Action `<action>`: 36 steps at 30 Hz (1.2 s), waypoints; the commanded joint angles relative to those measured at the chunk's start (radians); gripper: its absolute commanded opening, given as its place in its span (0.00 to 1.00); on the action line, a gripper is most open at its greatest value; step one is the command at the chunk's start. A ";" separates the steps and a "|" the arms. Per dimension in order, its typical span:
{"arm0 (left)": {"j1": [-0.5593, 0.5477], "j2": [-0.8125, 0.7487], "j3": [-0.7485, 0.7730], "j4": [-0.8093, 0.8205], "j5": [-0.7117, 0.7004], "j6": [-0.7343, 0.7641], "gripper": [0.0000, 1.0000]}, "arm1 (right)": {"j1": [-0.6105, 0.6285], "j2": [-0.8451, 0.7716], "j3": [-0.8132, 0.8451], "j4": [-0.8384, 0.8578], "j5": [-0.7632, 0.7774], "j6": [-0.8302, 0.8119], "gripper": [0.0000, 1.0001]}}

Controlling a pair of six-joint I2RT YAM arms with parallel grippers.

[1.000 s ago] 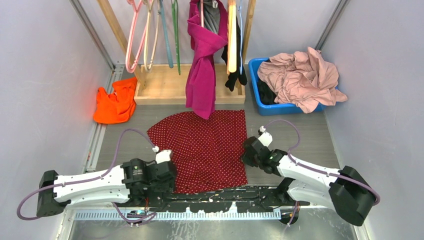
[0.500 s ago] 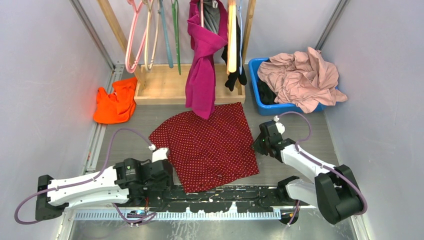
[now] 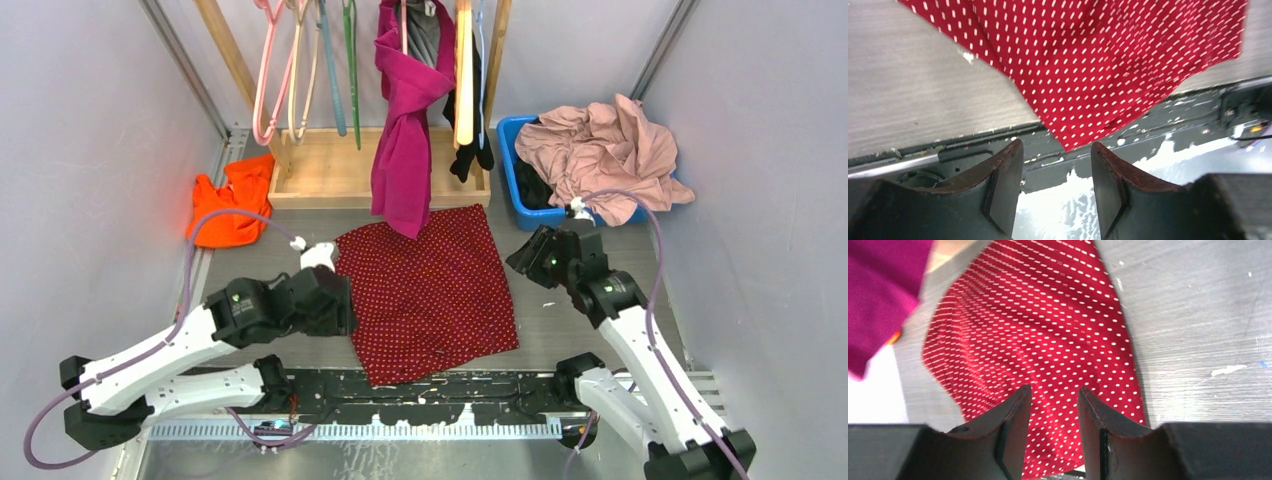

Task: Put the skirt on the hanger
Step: Flatten out the skirt at the center of the board, then pick up the hanger from the clothesline.

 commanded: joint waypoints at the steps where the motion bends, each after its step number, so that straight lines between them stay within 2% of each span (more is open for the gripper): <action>1: 0.073 0.067 0.222 -0.072 -0.072 0.162 0.54 | 0.002 -0.072 0.164 -0.209 -0.090 -0.070 0.45; 8: 0.220 0.205 0.609 -0.180 -0.099 0.350 0.60 | 0.069 -0.037 0.368 -0.286 -0.104 -0.089 0.44; 10: 0.255 0.257 0.751 -0.233 -0.142 0.406 0.68 | 0.099 -0.026 0.388 -0.280 -0.107 -0.085 0.44; 13: 0.316 0.340 0.952 -0.294 -0.176 0.477 0.73 | 0.147 -0.022 0.401 -0.271 -0.086 -0.076 0.43; 18: 0.456 0.443 1.144 -0.282 -0.075 0.571 0.75 | 0.200 -0.005 0.457 -0.294 -0.071 -0.087 0.42; 21: 0.490 0.512 1.230 -0.277 -0.012 0.582 0.77 | 0.234 0.022 0.538 -0.304 -0.067 -0.096 0.39; 23: 0.493 0.520 1.239 -0.285 -0.021 0.578 0.77 | 0.271 0.079 0.635 -0.317 -0.063 -0.101 0.35; 29: 0.510 0.408 1.069 -0.217 -0.040 0.560 0.77 | 0.458 0.271 0.971 -0.371 0.051 -0.143 0.35; 33: 0.573 0.400 1.046 -0.225 -0.055 0.586 0.77 | 0.524 0.367 1.106 -0.370 0.094 -0.154 0.34; 36: 0.667 0.399 1.065 -0.219 -0.067 0.616 0.77 | 0.567 0.405 1.150 -0.375 0.108 -0.161 0.34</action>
